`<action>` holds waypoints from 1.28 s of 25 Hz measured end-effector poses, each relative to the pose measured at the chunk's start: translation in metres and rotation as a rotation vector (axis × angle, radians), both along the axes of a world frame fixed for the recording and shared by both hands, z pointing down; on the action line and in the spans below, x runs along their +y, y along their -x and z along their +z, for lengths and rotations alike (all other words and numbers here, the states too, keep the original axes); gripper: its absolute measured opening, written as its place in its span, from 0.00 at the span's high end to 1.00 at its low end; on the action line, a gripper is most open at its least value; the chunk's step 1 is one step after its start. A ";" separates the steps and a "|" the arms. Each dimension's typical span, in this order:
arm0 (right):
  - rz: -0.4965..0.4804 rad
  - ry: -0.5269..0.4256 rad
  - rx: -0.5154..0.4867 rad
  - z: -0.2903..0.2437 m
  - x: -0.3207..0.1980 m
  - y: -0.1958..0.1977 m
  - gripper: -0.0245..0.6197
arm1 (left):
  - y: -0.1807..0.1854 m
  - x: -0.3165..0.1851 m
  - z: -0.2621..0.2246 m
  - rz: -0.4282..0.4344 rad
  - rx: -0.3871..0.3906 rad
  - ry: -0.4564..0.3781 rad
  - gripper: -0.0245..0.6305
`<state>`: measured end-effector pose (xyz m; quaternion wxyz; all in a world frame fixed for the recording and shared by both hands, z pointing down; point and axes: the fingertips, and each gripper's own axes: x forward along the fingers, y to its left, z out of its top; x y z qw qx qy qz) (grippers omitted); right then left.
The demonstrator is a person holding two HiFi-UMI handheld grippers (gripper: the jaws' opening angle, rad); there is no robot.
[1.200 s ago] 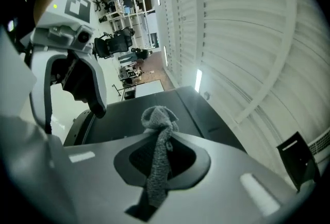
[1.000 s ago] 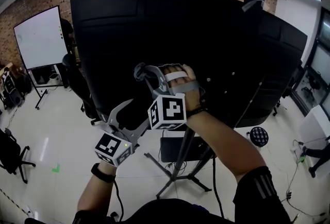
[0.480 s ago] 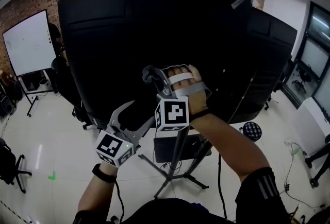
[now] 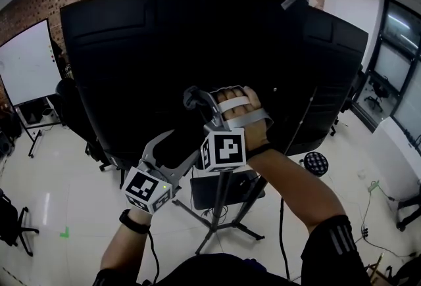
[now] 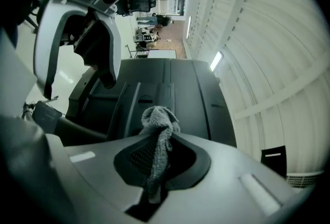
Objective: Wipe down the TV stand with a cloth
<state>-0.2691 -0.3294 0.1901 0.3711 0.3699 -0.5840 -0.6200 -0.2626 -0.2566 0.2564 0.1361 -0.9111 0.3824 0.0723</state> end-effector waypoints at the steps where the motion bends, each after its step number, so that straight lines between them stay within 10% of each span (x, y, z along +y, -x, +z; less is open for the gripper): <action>1: -0.028 0.016 -0.026 -0.001 0.005 0.003 0.93 | 0.002 0.001 0.000 -0.002 0.000 -0.001 0.49; 12: -0.254 0.193 -0.101 0.048 0.033 0.093 0.93 | 0.064 0.000 0.029 -0.134 0.018 0.058 0.49; 32: -0.012 0.088 0.055 0.066 0.003 0.018 0.93 | 0.013 -0.001 0.035 -0.012 -0.005 0.065 0.50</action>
